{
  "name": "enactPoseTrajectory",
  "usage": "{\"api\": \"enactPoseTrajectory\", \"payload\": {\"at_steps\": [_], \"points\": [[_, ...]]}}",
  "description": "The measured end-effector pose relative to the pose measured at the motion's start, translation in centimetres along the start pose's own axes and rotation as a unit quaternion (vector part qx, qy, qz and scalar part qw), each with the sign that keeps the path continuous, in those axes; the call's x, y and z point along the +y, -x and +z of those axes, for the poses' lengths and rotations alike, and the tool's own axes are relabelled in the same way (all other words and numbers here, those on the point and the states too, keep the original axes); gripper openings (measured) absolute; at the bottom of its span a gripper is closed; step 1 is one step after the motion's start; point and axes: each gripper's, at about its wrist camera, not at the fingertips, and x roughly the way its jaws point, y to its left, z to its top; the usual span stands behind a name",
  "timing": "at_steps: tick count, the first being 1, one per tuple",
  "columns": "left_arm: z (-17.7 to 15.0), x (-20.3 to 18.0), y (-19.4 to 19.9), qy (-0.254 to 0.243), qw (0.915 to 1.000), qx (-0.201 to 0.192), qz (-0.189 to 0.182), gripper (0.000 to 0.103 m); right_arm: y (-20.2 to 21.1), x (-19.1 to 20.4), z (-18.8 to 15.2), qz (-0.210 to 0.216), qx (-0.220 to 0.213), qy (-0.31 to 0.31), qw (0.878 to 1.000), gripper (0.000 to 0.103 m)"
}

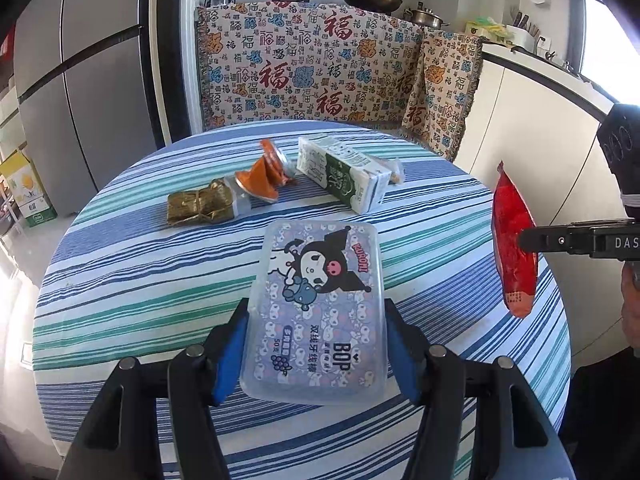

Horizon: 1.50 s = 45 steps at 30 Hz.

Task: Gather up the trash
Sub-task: 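Carry the plastic box and red wrapper over the blue wastebasket, then open both grippers to drop the box and wrapper into the wastebasket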

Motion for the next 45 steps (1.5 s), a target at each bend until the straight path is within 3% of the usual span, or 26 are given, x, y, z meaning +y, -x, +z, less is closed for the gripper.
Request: {"api": "enactPoseTrajectory", "payload": {"at_steps": [7,13,19,26,35,42,45], "points": [[1.4,-5.2,-0.4,-0.024,0.9993,0.007,-0.028,0.063,4.4,-4.0,-1.2,-0.006,-0.033,-0.034,0.999,0.007],[3.4,-12.8,-1.7,-0.046,0.9955,0.007,-0.083,0.063,9.8,-10.8,-3.1,-0.064,-0.062,-0.074,0.993,0.008],[5.7,-22.4,-3.2,-0.082,0.9863,0.011,-0.142,0.063,13.5,-18.7,-6.1,-0.125,-0.067,-0.124,0.982,0.008],[6.9,-32.5,-7.3,-0.118,0.9731,0.038,-0.194,0.063,15.1,-26.0,-9.2,-0.156,-0.065,-0.180,0.969,0.008],[5.7,-40.1,-13.3,-0.151,0.9635,0.076,-0.208,0.063,15.6,-31.7,-12.7,-0.160,-0.066,-0.231,0.957,0.007],[4.6,-42.7,-16.5,-0.165,0.9596,0.092,-0.208,0.063,15.7,-33.6,-13.4,-0.152,-0.069,-0.251,0.953,0.008],[4.1,-43.8,-17.8,-0.175,0.9579,0.097,-0.206,0.068,15.6,-34.3,-13.8,-0.142,-0.071,-0.263,0.951,0.013]]}}
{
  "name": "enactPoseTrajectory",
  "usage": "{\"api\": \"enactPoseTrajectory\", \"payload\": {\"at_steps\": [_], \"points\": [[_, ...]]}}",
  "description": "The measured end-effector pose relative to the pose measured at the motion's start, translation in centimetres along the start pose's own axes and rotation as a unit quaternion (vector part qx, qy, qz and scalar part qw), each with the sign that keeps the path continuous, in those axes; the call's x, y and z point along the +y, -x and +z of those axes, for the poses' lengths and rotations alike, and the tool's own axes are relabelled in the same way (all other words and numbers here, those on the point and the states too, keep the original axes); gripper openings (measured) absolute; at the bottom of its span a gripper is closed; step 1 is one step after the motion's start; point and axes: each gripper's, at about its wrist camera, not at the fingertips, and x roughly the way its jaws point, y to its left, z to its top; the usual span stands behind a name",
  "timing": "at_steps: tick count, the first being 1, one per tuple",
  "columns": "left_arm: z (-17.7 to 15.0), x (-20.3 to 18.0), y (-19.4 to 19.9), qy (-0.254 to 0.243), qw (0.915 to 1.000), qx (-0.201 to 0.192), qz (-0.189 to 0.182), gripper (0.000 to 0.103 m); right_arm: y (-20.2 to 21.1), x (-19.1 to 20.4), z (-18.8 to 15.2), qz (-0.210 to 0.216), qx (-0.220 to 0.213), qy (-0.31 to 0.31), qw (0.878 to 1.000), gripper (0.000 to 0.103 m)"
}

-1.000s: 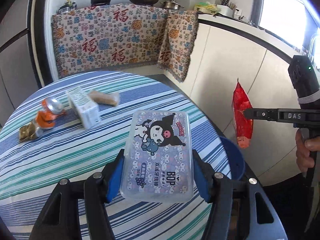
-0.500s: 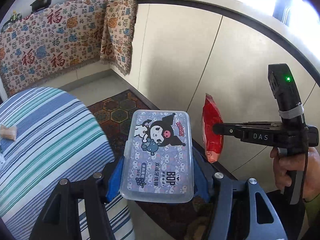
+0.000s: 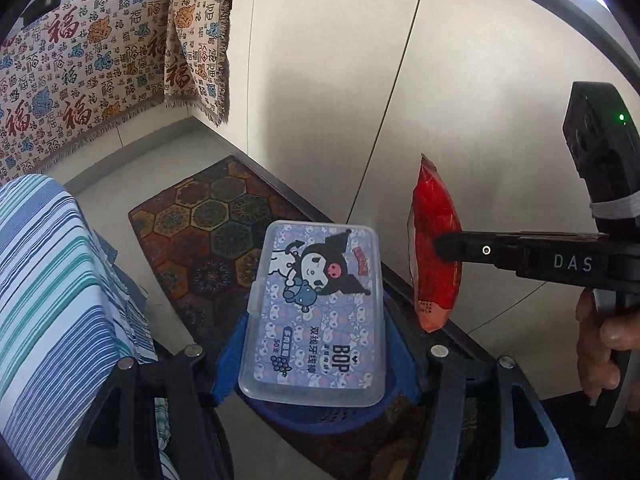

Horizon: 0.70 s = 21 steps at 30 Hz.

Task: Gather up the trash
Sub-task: 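Open both grippers to drop the box and wrapper into the wastebasket, then move both open grippers back over the table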

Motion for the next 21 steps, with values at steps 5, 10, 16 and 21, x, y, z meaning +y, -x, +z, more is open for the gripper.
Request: {"api": "enactPoseTrajectory", "payload": {"at_steps": [5,10,16,21], "points": [[0.2,-0.1,-0.7,0.009,0.9999,0.000,-0.009,0.070,0.1,-0.2,-0.1,0.005,-0.002,-0.013,1.000,0.045],[-0.1,-0.1,1.3,0.003,0.9998,-0.019,0.003,0.070,0.7,0.2,-0.1,-0.014,-0.018,-0.002,1.000,0.054],[-2.3,1.9,7.1,-0.003,0.9981,-0.047,0.040,0.070,1.8,3.2,-0.3,-0.063,-0.056,0.065,0.994,0.058],[-7.4,6.4,12.6,0.010,0.9954,-0.048,0.082,0.071,2.4,7.9,-1.5,-0.084,-0.103,0.139,0.981,0.073]]}}
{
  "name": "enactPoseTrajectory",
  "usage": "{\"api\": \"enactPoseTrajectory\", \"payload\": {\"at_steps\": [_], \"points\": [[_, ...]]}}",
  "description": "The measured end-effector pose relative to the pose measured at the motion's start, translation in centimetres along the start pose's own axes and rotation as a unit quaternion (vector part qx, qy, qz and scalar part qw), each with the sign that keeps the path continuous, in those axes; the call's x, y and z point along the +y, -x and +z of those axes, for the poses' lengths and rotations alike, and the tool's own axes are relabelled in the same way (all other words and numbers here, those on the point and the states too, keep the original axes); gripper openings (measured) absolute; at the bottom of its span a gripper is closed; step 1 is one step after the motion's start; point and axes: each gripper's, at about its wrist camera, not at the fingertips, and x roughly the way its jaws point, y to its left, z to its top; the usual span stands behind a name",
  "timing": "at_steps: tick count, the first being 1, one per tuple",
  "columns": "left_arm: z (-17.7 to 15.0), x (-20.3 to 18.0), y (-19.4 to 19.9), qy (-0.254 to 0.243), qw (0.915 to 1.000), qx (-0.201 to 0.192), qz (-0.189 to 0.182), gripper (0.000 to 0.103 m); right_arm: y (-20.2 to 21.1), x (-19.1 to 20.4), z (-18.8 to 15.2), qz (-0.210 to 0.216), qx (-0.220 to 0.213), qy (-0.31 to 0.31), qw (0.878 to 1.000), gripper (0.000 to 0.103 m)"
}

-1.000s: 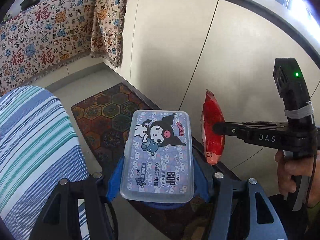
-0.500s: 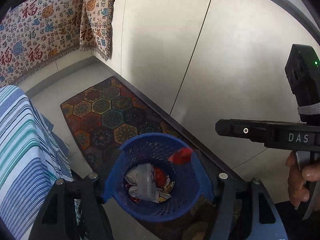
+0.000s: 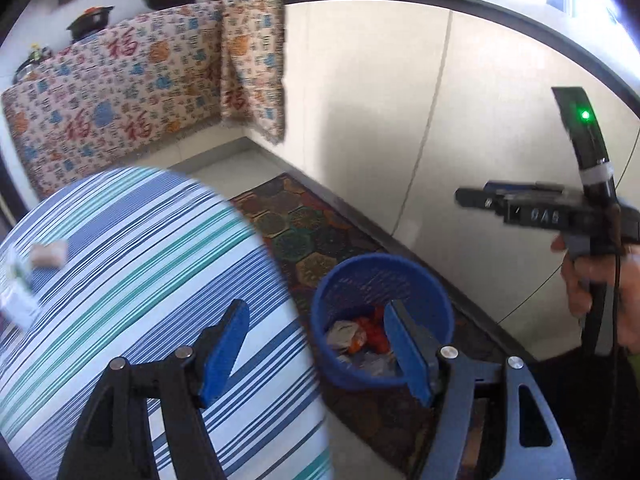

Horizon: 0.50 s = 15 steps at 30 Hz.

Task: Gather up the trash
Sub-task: 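Move both open grippers back over the table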

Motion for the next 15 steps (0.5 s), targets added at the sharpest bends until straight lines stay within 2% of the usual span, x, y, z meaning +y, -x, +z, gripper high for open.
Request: {"api": "enactPoseTrajectory", "payload": {"at_steps": [5,9,11,15], "points": [[-5.1,7.4,4.0,0.047,0.9973,0.013,0.054,0.072,0.5,6.7,-0.2,0.028,-0.017,0.055,0.998,0.077],[-8.4,13.4,6.3,0.086,0.9915,0.027,0.094,0.072,1.5,14.2,-0.5,0.083,-0.025,0.095,0.992,0.083],[-9.6,16.0,7.1,0.104,0.9882,0.031,0.108,0.072,1.4,18.1,-0.9,0.116,-0.018,0.105,0.988,0.090],[-11.7,21.1,8.5,0.137,0.9811,0.035,0.132,0.072,-0.6,26.3,-1.7,0.170,0.025,0.127,0.977,0.091]]}}
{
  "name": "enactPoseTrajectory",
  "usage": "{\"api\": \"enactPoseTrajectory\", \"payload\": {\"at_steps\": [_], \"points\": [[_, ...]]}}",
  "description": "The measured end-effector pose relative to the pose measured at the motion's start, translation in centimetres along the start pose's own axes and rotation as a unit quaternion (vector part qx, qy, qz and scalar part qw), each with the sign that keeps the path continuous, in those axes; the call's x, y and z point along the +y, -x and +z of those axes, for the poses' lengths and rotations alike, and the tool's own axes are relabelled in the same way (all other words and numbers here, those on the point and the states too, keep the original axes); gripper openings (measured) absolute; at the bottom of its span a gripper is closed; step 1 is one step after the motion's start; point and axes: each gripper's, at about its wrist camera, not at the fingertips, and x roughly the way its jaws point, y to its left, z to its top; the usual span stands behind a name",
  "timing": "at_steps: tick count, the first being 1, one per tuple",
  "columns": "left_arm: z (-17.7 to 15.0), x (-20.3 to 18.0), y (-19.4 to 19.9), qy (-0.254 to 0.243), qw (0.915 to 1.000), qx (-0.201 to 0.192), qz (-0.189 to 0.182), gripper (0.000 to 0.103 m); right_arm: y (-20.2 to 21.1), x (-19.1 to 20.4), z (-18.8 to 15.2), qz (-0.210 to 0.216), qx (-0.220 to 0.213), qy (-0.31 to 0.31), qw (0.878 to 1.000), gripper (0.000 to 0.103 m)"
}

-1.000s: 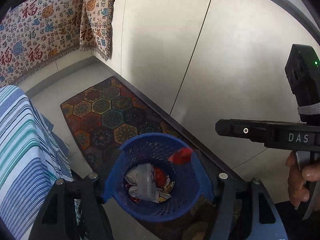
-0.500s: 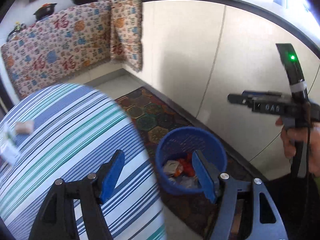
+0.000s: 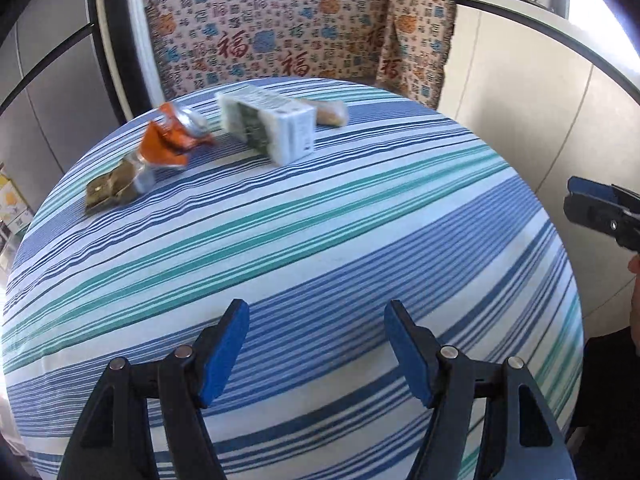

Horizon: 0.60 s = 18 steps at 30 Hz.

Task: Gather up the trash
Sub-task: 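Move both open grippers back over the table, then grasp the gold foil packet with the left gripper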

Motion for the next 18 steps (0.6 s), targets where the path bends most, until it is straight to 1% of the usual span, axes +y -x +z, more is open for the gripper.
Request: {"api": "enactPoseTrajectory", "payload": {"at_steps": [3,6,8,9,12,13,15,16,18], "points": [[-0.1,2.9,0.0,0.015,0.9998,-0.006,0.015,0.072,-4.3,4.6,0.8,0.006,0.034,0.022,0.999,0.091],[-0.6,4.8,0.6,0.018,0.9996,-0.008,0.020,0.072,-7.7,7.1,1.5,0.000,0.059,0.036,0.998,0.091],[-0.6,5.3,0.4,0.012,0.9997,-0.009,0.018,0.078,-9.2,8.2,1.7,-0.008,0.069,0.050,0.996,0.091],[-0.5,5.6,0.3,0.009,0.9998,-0.010,0.015,0.079,-9.8,8.8,1.6,-0.012,0.073,0.056,0.996,0.091],[-0.1,6.3,-0.3,-0.017,0.9998,-0.005,-0.002,0.085,-10.7,10.2,1.5,-0.027,0.076,0.075,0.994,0.094],[0.0,6.6,-0.4,-0.028,0.9996,-0.004,-0.009,0.087,-10.8,10.4,1.4,-0.027,0.075,0.078,0.994,0.096],[0.3,7.7,-0.7,-0.054,0.9982,-0.002,-0.026,0.088,-10.7,10.0,1.4,-0.028,0.071,0.076,0.994,0.099],[0.6,8.5,-0.9,-0.061,0.9977,-0.003,-0.028,0.088,-10.8,9.9,1.3,-0.030,0.066,0.074,0.995,0.102],[1.4,10.8,-1.4,-0.070,0.9972,0.002,-0.029,0.087,-10.9,9.8,1.4,-0.033,0.067,0.073,0.995,0.103]]}}
